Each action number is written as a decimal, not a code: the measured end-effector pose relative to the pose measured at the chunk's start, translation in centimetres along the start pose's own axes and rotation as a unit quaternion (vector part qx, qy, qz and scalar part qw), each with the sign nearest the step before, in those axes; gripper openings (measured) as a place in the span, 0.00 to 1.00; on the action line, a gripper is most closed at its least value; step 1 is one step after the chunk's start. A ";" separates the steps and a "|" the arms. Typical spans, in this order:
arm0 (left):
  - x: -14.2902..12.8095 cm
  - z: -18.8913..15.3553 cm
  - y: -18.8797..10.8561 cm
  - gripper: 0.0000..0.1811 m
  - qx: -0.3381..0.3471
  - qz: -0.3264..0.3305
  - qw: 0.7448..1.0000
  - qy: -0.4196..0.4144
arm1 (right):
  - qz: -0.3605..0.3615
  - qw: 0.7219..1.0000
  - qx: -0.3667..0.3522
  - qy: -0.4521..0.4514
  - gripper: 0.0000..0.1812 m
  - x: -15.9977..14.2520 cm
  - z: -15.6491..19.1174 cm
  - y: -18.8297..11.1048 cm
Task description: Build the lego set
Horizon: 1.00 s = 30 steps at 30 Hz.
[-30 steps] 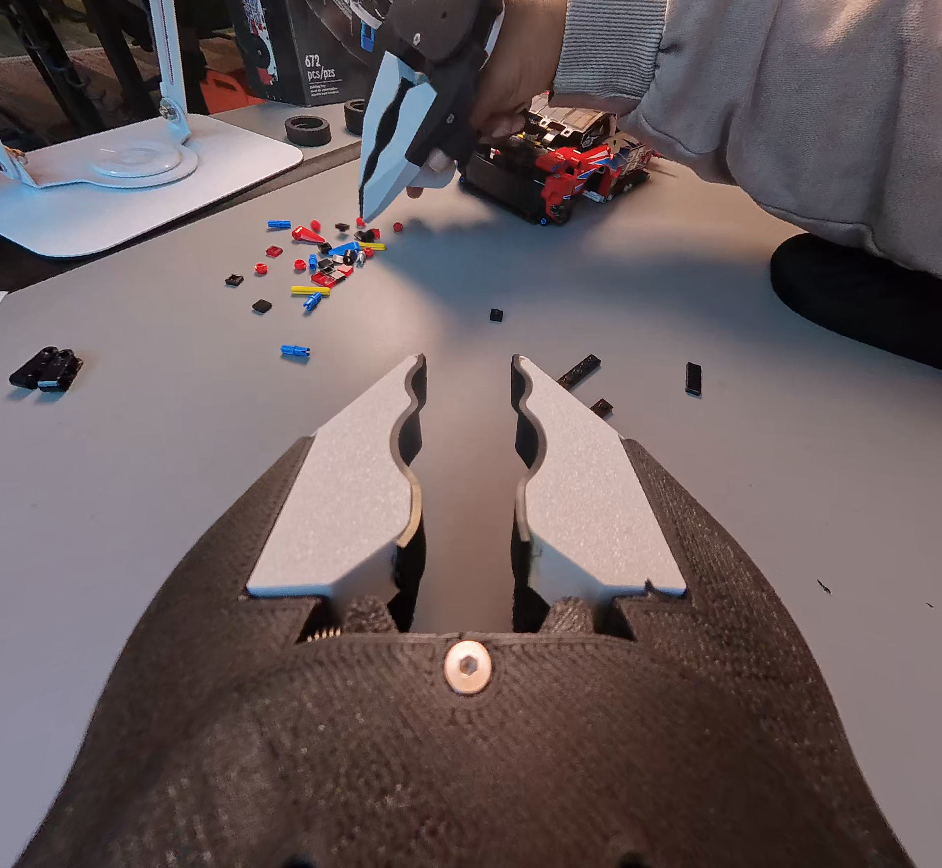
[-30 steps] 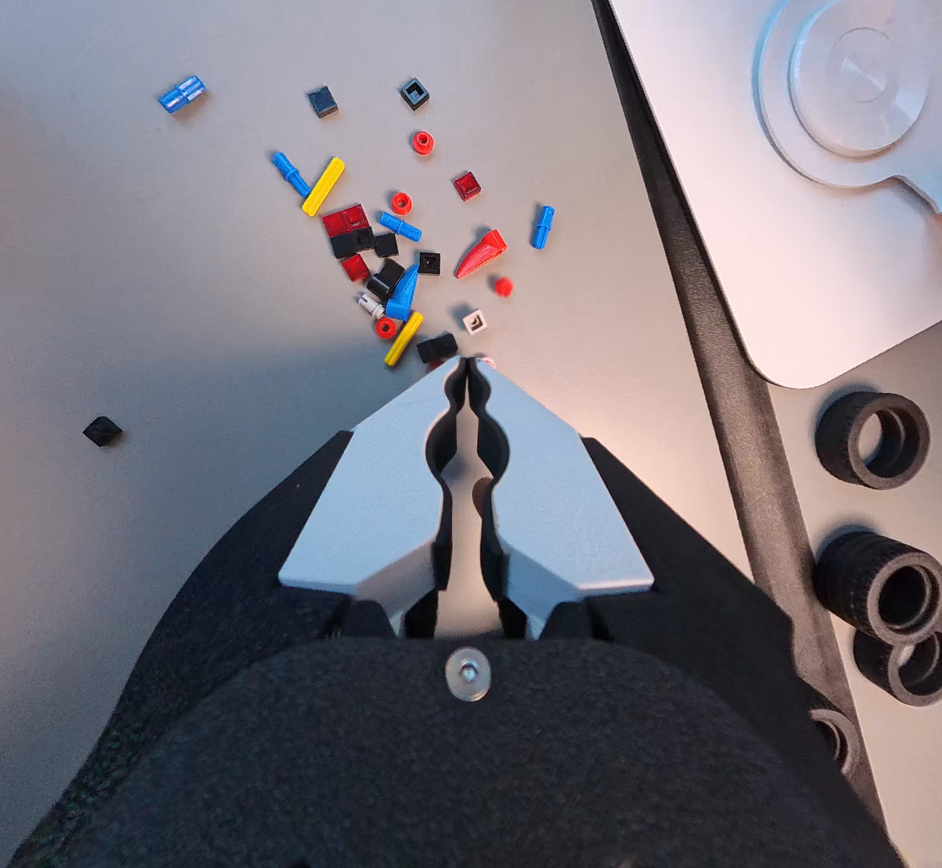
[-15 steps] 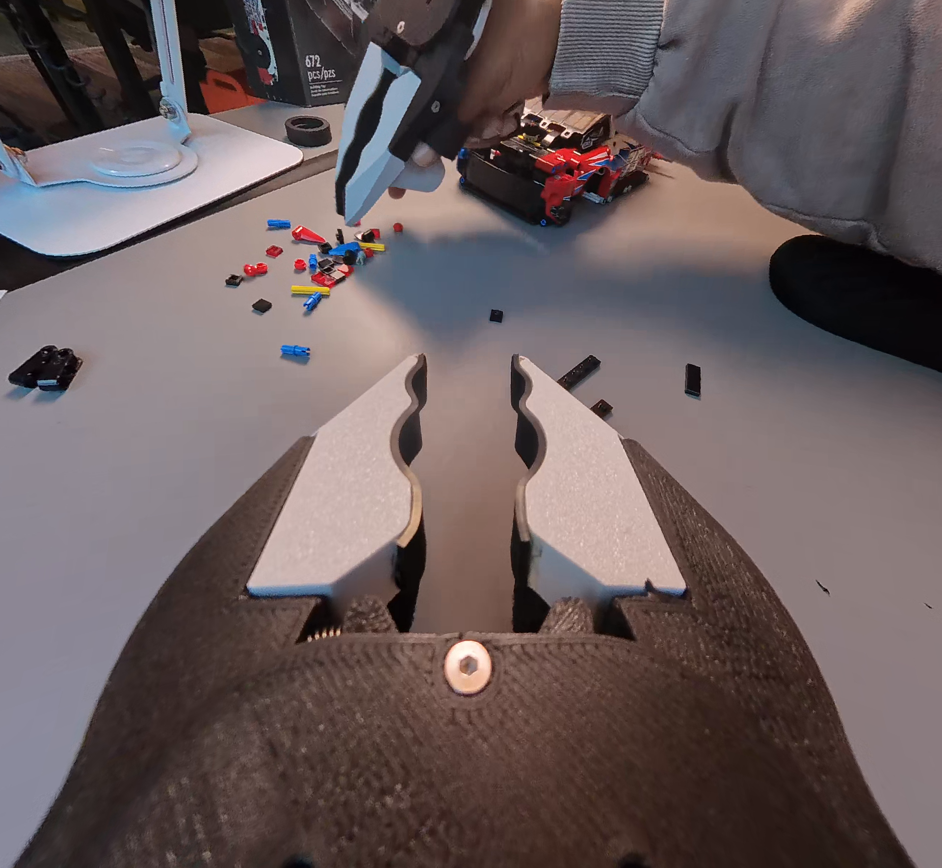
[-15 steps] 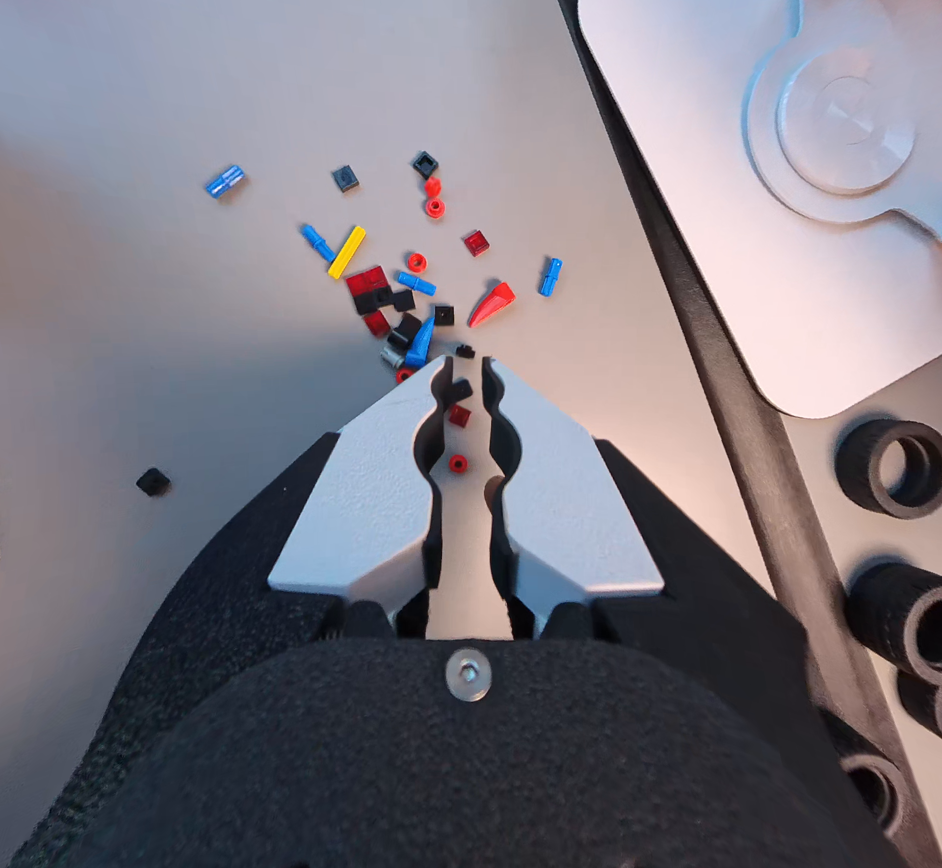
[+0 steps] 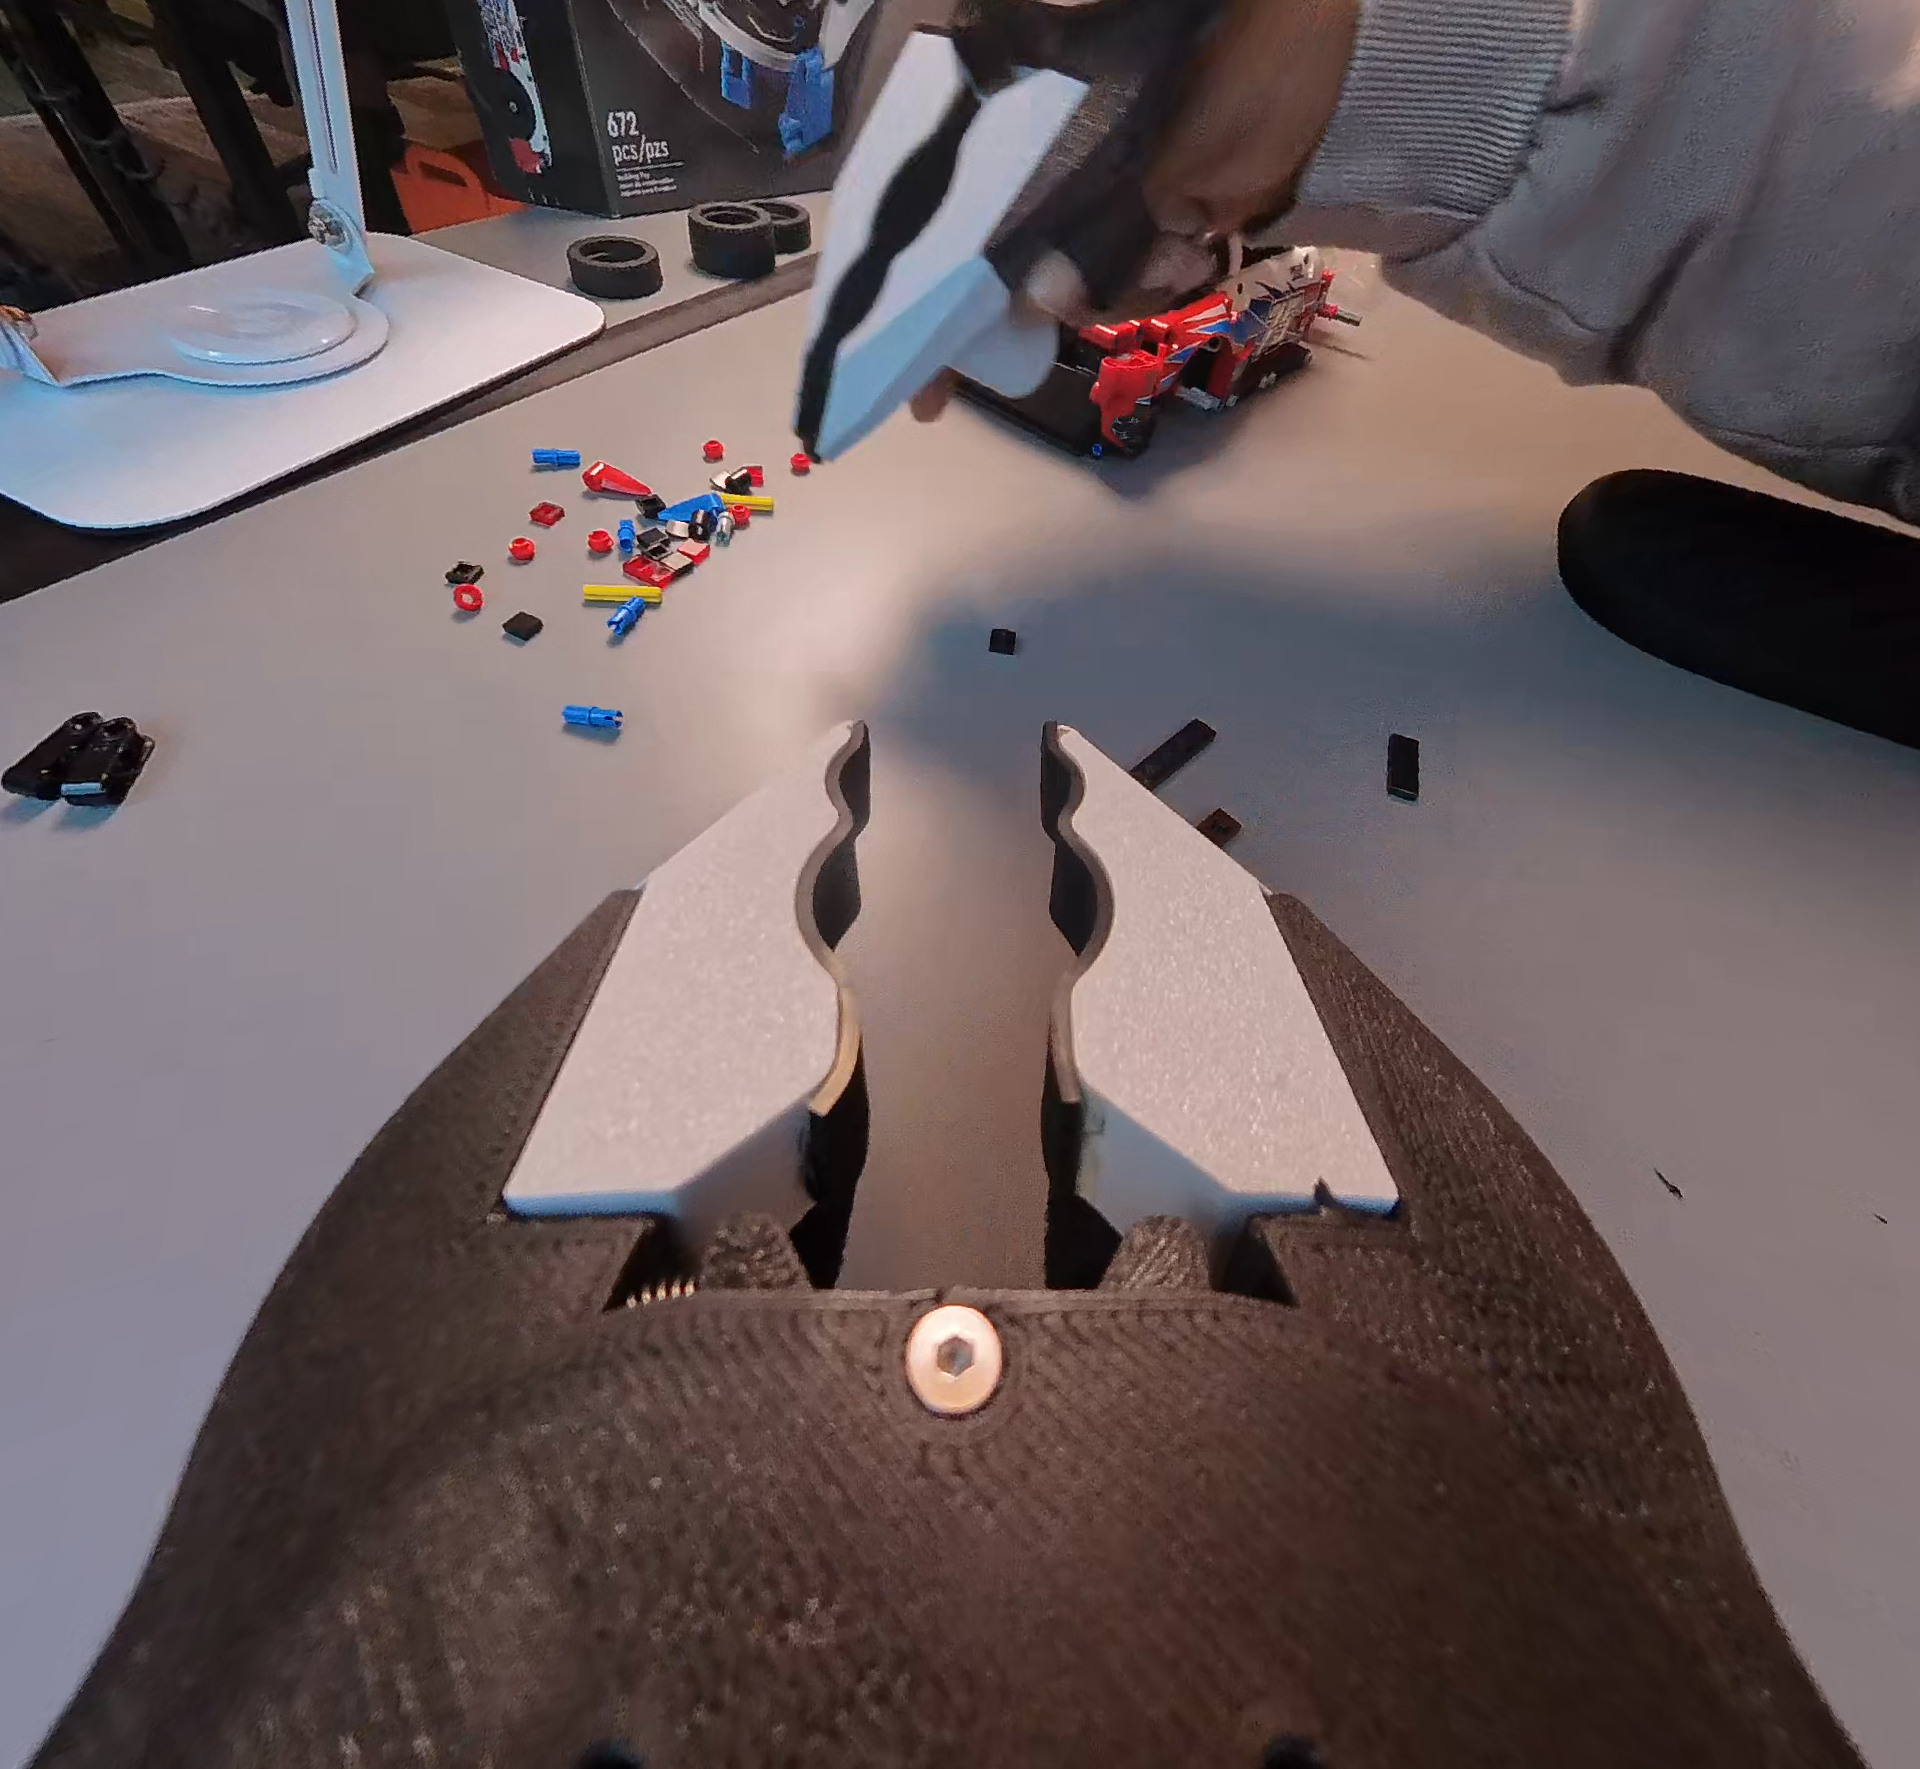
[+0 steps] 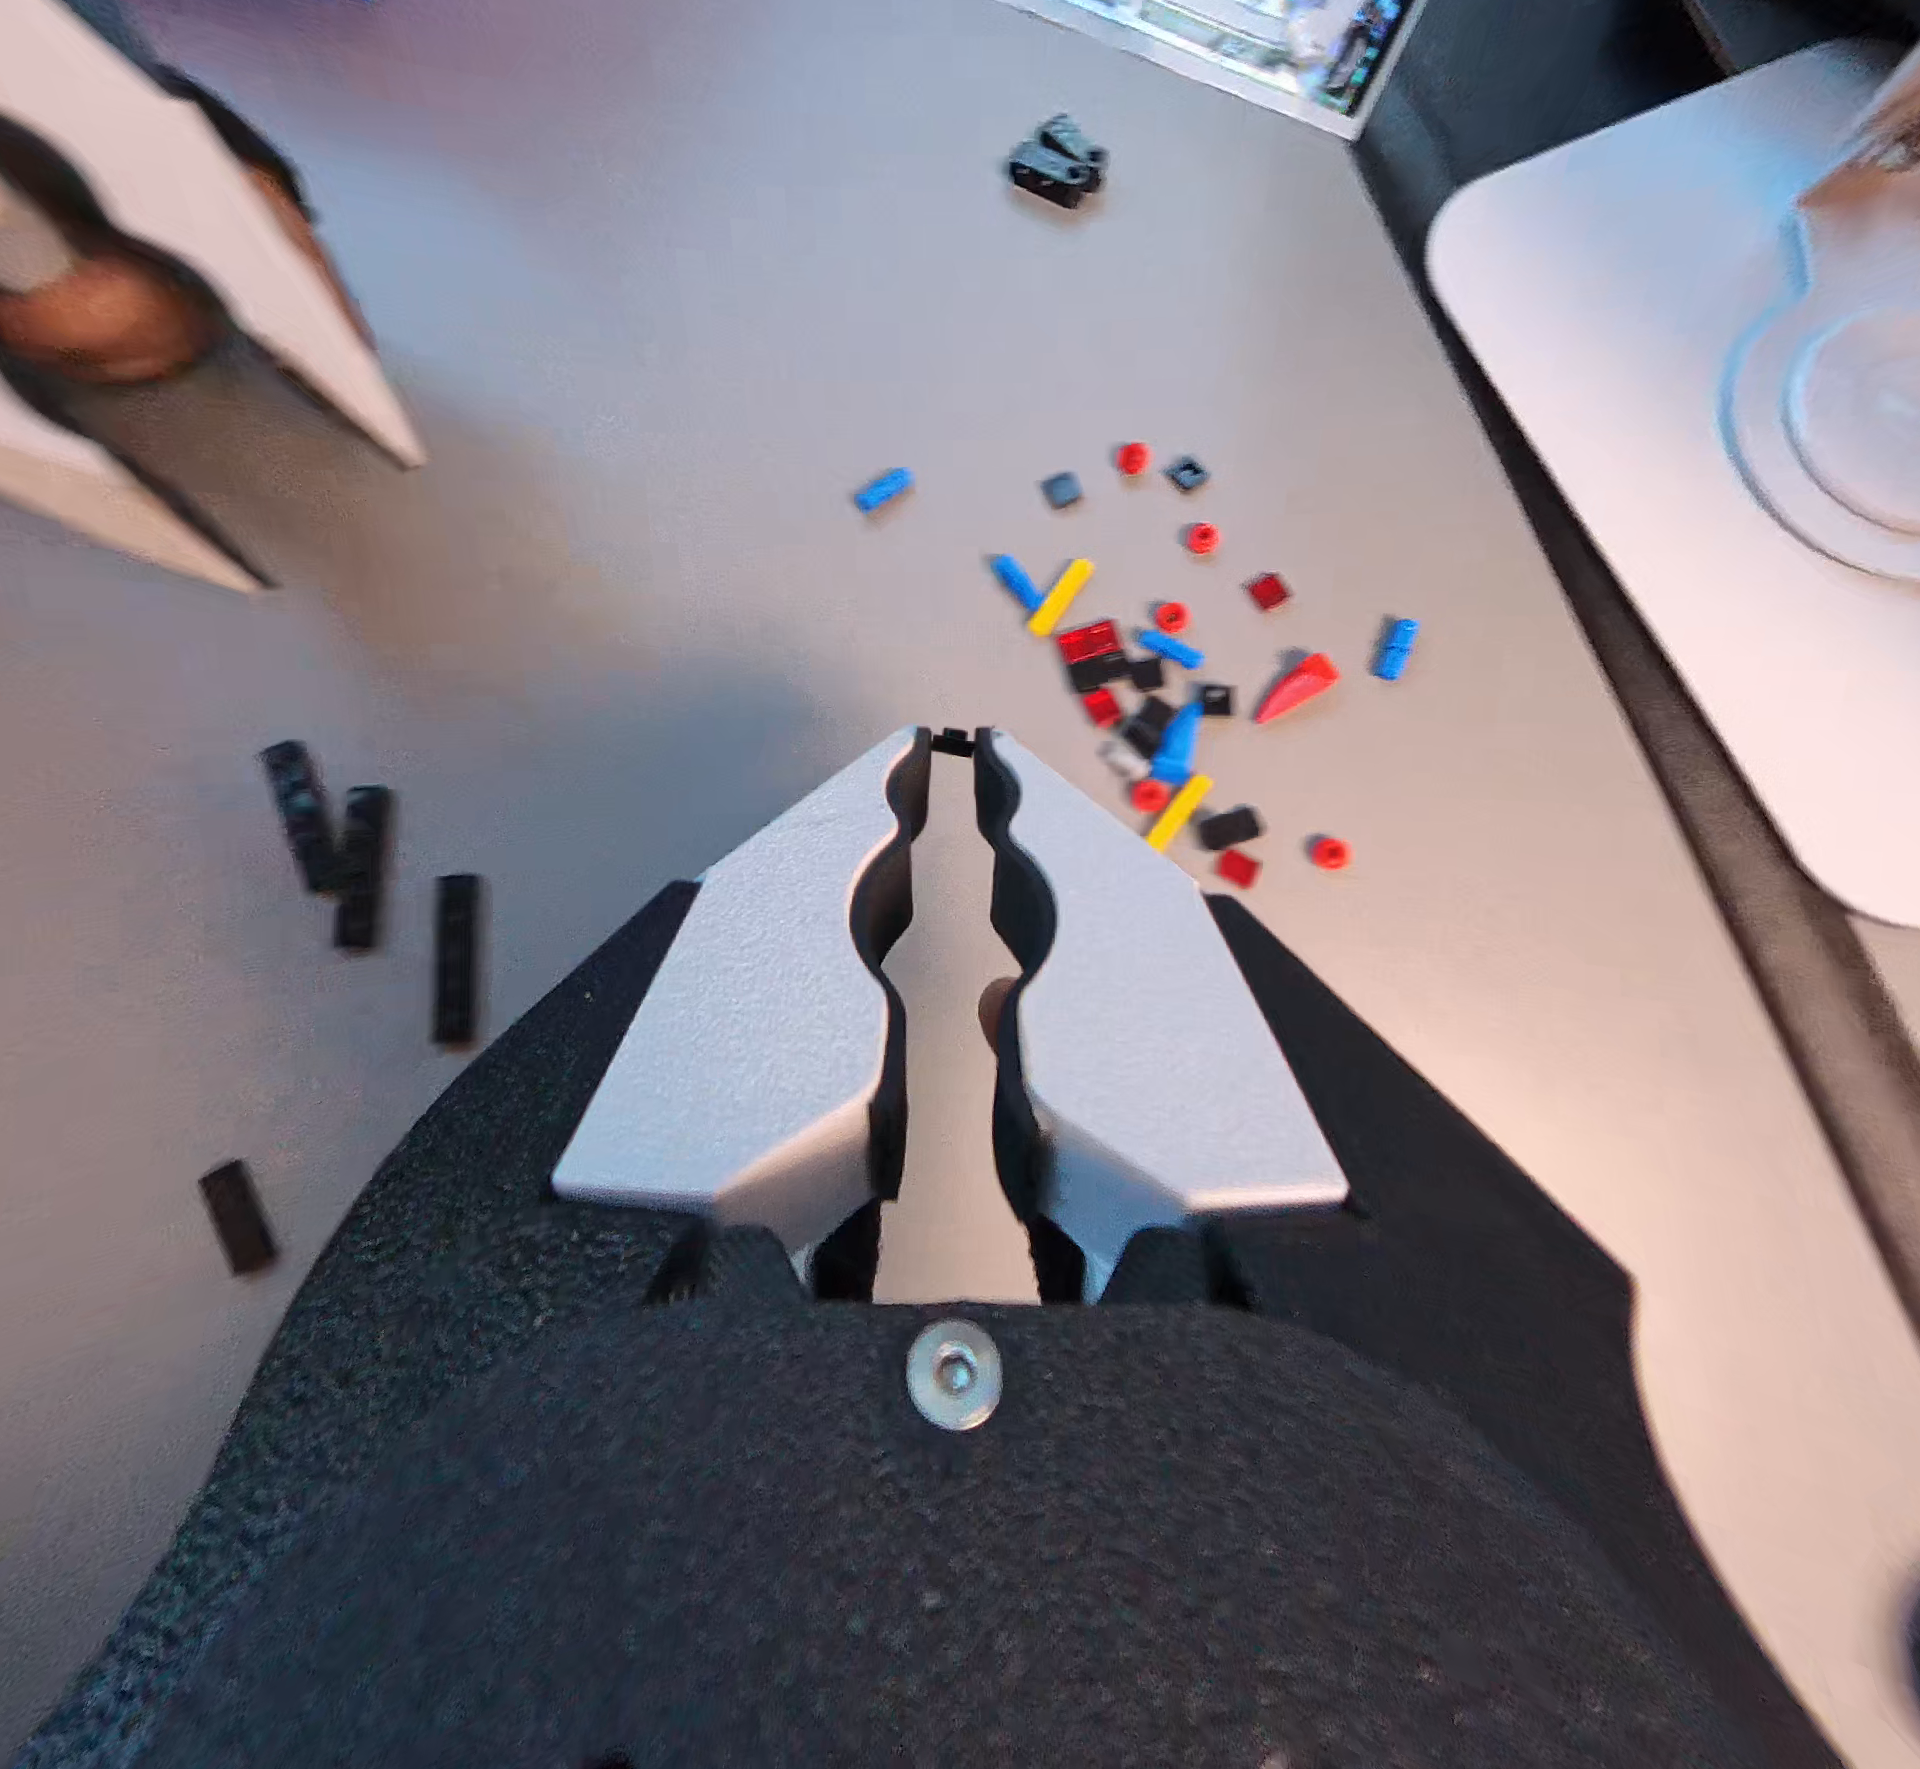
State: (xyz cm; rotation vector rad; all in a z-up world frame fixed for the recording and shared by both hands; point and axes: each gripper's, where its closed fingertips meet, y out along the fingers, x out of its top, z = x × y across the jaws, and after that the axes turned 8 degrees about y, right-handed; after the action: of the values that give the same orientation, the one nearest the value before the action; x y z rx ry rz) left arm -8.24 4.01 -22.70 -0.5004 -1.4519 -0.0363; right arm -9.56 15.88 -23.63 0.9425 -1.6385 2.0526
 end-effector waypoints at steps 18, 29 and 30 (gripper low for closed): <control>-0.5 0.0 0.3 0.17 0.012 0.019 1.000 0.014 | 0.055 0.994 -0.097 0.020 0.07 -10.6 6.7 -2.2; -0.5 0.0 0.3 0.17 0.002 0.020 1.000 0.004 | 0.060 0.995 -0.071 0.044 0.05 -10.2 6.6 -1.8; -0.5 0.0 0.3 0.17 0.003 0.019 1.000 0.004 | 0.064 0.995 -0.065 0.041 0.03 -10.1 6.8 -1.6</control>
State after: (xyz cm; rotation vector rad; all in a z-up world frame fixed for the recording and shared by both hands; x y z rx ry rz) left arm -8.20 4.11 -23.26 -0.5226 -1.4339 -0.0048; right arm 0.56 11.15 -28.62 0.7181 -1.8058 2.0087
